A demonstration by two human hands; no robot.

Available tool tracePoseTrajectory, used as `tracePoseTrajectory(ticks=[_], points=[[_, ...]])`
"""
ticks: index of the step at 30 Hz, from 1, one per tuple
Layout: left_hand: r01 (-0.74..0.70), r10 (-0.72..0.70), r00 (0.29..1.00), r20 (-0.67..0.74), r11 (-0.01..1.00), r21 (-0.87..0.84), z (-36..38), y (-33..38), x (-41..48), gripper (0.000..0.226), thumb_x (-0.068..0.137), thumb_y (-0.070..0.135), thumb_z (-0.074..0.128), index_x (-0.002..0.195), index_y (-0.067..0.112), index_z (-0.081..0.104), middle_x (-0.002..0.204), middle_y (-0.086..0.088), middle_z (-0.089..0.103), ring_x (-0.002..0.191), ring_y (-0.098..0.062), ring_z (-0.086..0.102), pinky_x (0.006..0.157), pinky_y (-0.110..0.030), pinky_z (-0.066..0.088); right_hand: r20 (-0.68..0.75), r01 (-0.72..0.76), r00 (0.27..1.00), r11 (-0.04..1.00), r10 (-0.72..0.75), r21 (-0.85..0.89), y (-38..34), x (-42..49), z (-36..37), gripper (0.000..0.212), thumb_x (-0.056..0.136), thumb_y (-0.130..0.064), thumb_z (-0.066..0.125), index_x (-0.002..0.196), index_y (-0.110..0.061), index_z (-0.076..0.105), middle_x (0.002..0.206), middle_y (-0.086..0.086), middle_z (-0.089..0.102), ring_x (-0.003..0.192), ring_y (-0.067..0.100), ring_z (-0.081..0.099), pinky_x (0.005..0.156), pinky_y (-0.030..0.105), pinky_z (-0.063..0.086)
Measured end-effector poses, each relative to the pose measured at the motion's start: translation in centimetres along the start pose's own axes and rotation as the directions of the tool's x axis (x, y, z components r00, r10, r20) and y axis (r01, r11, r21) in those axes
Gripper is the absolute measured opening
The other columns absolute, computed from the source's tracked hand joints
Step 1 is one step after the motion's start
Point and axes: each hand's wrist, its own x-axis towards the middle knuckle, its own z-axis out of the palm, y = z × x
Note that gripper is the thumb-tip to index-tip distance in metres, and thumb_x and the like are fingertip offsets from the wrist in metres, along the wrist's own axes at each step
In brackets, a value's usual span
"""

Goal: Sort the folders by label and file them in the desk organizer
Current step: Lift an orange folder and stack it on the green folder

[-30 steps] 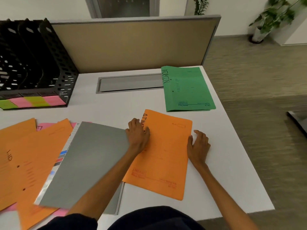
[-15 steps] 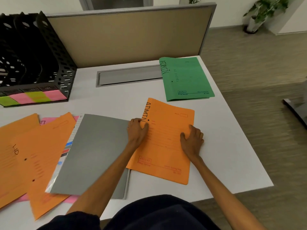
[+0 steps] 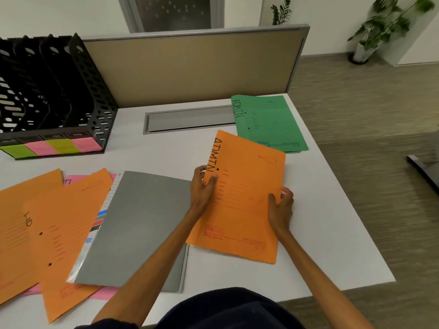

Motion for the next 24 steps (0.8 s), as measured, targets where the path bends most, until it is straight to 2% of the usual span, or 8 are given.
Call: tracePoseTrajectory(ticks=[2,5,9,11,15,18,22,24], points=[[-0.012,0.009,0.998,-0.056,0.998,-0.056,0.1,1.3,0.6,0.035,0.094,0.019,0.061,0.126,0.011,0.047,0.106,0.022,0.054,0.092,0.027,0.052,0.071,-0.001,0.045,0.037,-0.026,0.999,0.99,0.021,0.139,-0.6,-0.3,-0.1,0.035,0.1,-0.027,0.047,0.132,-0.017,0.035,0.127,0.006,0.053,0.108,0.028,0.055,0.086,0.038,0.045],[-0.058,0.05,0.995,-0.081,0.993,-0.102,0.0,3.6,1.6,0.036,0.096,0.021,0.059,0.128,0.012,0.045,0.106,0.019,0.058,0.093,0.016,0.059,0.075,-0.009,0.05,0.044,0.002,0.999,0.977,-0.012,0.213,-1.8,-0.1,-0.4,0.033,0.102,-0.033,0.045,0.131,-0.019,0.039,0.118,0.0,0.058,0.097,0.02,0.057,0.081,0.035,0.046],[-0.076,0.083,0.995,0.055,0.989,-0.127,-0.2,5.6,2.4,0.038,0.098,0.029,0.053,0.131,0.011,0.045,0.12,0.001,0.059,0.106,-0.014,0.062,0.086,-0.031,0.056,-0.017,0.033,0.999,0.964,-0.03,0.262,-3.8,1.3,-1.3,0.036,0.098,-0.043,0.05,0.124,-0.018,0.048,0.114,-0.002,0.06,0.099,0.019,0.058,0.087,0.04,0.05],[-0.079,0.101,0.982,0.159,0.987,-0.138,0.0,6.3,2.5,0.041,0.098,0.03,0.054,0.134,0.014,0.042,0.127,-0.002,0.058,0.109,-0.02,0.062,0.089,-0.039,0.056,-0.04,0.023,0.999,0.968,-0.013,0.248,-4.7,2.3,-1.7,0.039,0.097,-0.049,0.048,0.121,-0.019,0.051,0.111,-0.001,0.062,0.098,0.021,0.059,0.088,0.043,0.05],[-0.059,0.13,0.945,0.3,0.971,-0.232,0.1,7.7,2.3,0.055,0.09,0.041,0.056,0.139,0.031,0.033,0.131,0.011,0.055,0.11,-0.011,0.063,0.082,-0.03,0.058,-0.043,-0.061,0.996,0.965,0.075,0.253,-5.6,4.5,-2.3,0.04,0.098,-0.053,0.042,0.111,-0.017,0.056,0.106,0.004,0.063,0.098,0.027,0.06,0.093,0.05,0.049],[-0.048,0.143,0.93,0.34,0.961,-0.273,0.1,8.5,2.4,0.063,0.091,0.038,0.057,0.145,0.033,0.026,0.138,0.006,0.052,0.115,-0.018,0.062,0.086,-0.037,0.058,-0.067,-0.073,0.993,0.963,0.094,0.259,-5.8,5.4,-2.3,0.039,0.097,-0.05,0.044,0.103,-0.015,0.059,0.101,0.007,0.066,0.094,0.03,0.062,0.092,0.054,0.049],[-0.093,0.175,0.932,0.316,0.962,-0.258,0.5,9.6,2.2,0.059,0.091,0.041,0.056,0.142,0.038,0.026,0.133,0.015,0.053,0.112,-0.013,0.063,0.084,-0.033,0.059,-0.111,-0.06,0.989,0.955,0.095,0.29,-6.7,5.9,-2.0,0.033,0.097,-0.047,0.047,0.09,-0.016,0.059,0.091,0.006,0.066,0.087,0.028,0.062,0.086,0.05,0.052],[-0.085,0.163,0.939,0.302,0.963,-0.255,0.6,9.8,2.0,0.056,0.09,0.045,0.056,0.138,0.038,0.03,0.131,0.015,0.054,0.112,-0.013,0.063,0.085,-0.033,0.058,-0.17,-0.046,0.98,0.946,0.106,0.322,-7.5,6.5,-2.1,0.032,0.096,-0.044,0.05,0.08,-0.017,0.057,0.079,0.002,0.061,0.078,0.026,0.058,0.076,0.044,0.05]])
